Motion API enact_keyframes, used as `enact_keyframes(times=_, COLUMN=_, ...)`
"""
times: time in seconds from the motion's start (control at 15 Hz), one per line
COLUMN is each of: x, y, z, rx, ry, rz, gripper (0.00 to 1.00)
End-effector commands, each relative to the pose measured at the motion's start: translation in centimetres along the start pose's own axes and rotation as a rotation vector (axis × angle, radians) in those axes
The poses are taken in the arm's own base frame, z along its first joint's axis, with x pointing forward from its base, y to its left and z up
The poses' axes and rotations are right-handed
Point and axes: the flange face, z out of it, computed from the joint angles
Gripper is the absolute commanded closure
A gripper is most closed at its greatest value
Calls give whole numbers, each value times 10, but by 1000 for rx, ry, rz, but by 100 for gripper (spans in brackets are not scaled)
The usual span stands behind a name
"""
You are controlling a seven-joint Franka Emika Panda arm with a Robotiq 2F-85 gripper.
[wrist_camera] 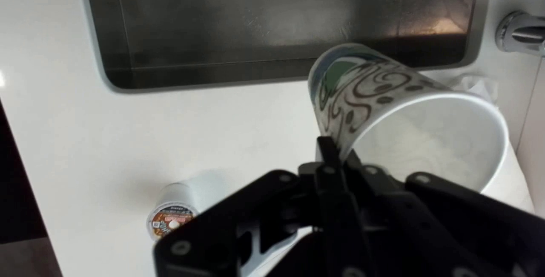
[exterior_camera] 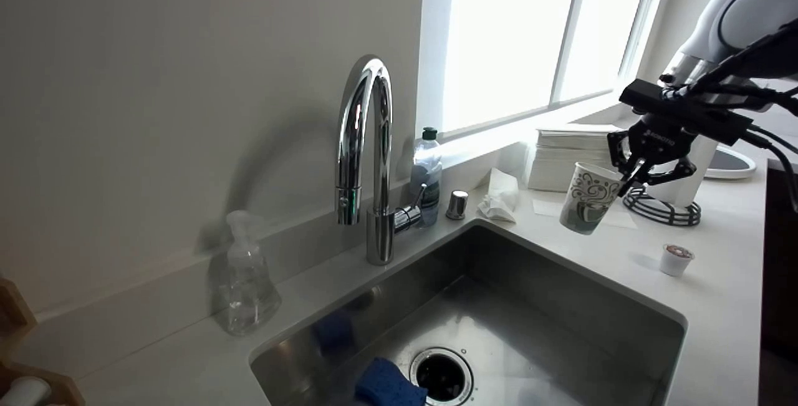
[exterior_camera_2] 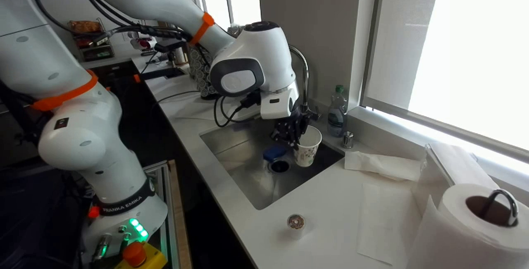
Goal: Pour the water in the cup into the sink
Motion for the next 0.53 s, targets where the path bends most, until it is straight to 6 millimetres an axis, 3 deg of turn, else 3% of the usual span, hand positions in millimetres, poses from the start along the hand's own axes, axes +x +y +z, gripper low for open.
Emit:
enact_keyframes(times=0.0, x=23, y=2, z=4, rx=-52, ry=-2, rz=31, gripper=99)
enact_keyframes(times=0.47, x=44, y=0, z=39, rx=-133, ry=124, rz=30, gripper=99)
